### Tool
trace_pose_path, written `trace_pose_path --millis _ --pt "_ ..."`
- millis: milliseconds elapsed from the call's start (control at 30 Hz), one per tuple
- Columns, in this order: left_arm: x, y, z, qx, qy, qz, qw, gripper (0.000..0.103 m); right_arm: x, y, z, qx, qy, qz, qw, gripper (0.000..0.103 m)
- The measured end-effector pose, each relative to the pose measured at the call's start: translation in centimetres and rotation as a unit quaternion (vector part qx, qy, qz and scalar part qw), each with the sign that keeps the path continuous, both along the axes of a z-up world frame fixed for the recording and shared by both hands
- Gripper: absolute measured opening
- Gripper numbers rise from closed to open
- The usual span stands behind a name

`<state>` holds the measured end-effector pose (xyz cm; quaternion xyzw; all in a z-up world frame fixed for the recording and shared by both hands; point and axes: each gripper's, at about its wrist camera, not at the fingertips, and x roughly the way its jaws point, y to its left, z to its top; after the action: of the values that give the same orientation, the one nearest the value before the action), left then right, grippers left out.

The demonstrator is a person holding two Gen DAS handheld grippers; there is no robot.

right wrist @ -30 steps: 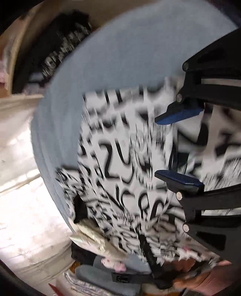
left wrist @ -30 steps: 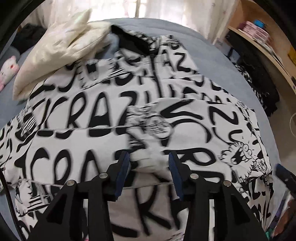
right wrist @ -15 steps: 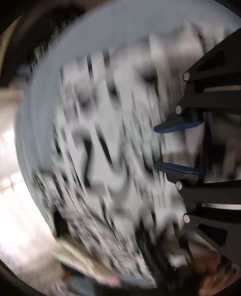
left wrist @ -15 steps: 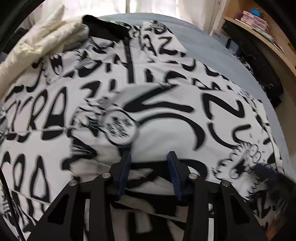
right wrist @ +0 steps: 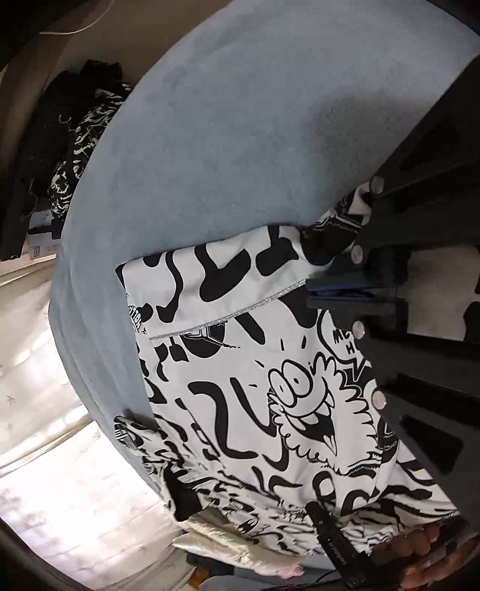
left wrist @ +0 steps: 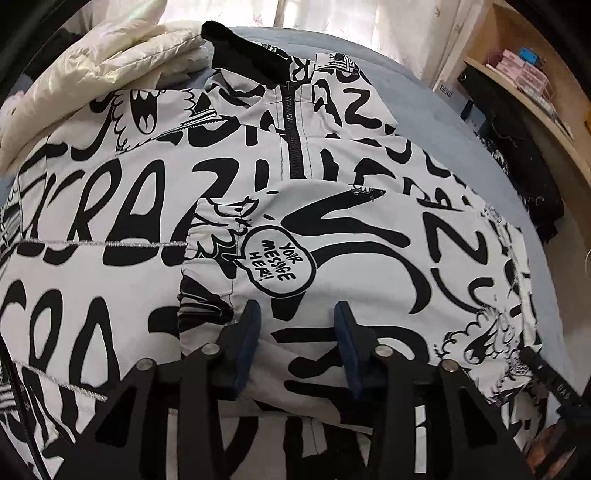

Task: Fold large clothes

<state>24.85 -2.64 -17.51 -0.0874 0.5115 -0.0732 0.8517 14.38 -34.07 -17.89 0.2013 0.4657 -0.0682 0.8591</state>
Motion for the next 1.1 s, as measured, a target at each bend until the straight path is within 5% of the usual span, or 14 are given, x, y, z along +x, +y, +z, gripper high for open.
trace_pose_path --millis 533,733,867,1100 --pt "-2.9 -0.4 1.9 0.010 -0.023 0.004 0.9997 0.059 -1.2 -0.3 -0.5 0.028 -0.037 -0.014 0.999 0.005" --pt "-4.3 -0.9 3.1 0.017 -0.032 -0.005 0.9993 0.060 -1.5 0.4 -0.2 0.037 -0.052 0.002 0.998 0.024" --pt "-5.5 -0.9 4.0 0.022 -0.032 -0.005 0.9993 0.060 -1.7 1.5 0.5 0.034 -0.056 0.024 0.998 0.047" --pt "-8.4 0.0 4.9 0.019 -0.026 -0.014 0.9994 0.060 -3.4 2.9 1.7 0.049 -0.061 0.029 0.997 0.050"
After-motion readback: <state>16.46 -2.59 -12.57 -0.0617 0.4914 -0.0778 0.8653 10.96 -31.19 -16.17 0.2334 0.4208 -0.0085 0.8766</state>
